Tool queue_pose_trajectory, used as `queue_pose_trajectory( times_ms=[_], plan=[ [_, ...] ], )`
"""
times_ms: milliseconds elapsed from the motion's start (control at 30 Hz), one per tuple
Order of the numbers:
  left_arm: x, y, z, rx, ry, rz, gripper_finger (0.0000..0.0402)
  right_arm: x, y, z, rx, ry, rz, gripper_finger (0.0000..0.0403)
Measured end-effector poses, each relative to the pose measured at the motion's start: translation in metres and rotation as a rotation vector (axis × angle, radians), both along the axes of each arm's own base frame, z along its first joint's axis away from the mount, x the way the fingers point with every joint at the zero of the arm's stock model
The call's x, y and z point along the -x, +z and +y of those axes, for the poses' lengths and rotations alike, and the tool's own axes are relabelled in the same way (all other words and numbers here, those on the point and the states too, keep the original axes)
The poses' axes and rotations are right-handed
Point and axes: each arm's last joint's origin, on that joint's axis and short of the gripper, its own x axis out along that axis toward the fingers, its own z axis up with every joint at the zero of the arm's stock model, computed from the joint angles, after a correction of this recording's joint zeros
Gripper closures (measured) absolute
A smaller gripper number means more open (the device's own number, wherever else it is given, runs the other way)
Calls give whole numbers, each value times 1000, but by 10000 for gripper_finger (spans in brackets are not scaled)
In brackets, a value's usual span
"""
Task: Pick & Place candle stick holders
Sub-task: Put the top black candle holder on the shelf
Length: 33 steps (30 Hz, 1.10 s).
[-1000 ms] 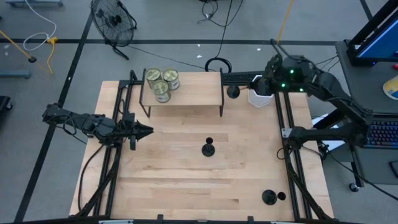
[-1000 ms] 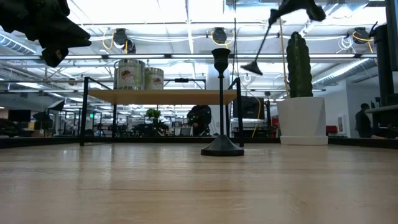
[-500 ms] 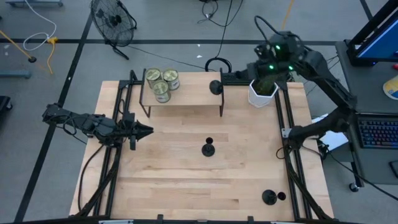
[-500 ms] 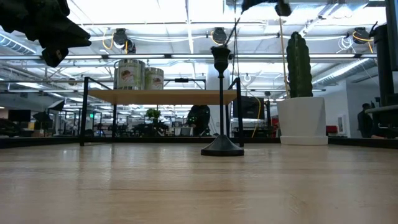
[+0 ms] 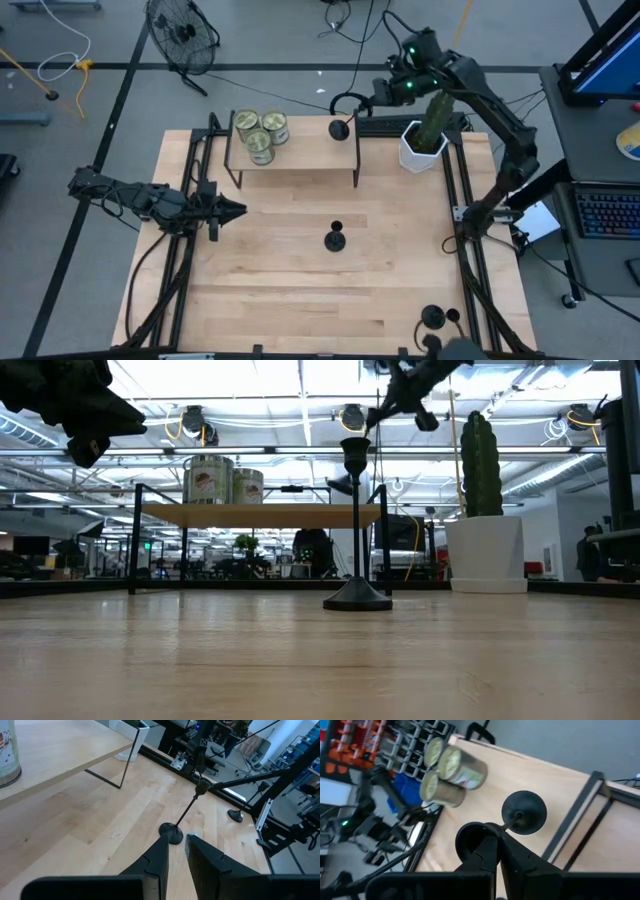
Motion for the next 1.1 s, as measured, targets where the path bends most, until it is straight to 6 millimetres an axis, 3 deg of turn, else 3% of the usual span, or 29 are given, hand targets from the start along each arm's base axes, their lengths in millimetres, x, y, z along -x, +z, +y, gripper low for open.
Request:
queue_pose_trajectory(
  times_ms=[233, 867, 1100],
  plan=[
    [0, 0, 0, 0, -1, 0, 330, 2, -11, -18, -16, -34, 20, 403],
    [0, 0, 0, -8, -3, 1, 330, 5, -10, -20, 4, -34, 28, 403],
    [0, 0, 0, -8, -3, 1, 330, -7, -26, -28, -21, -13, 61, 403]
  ],
)
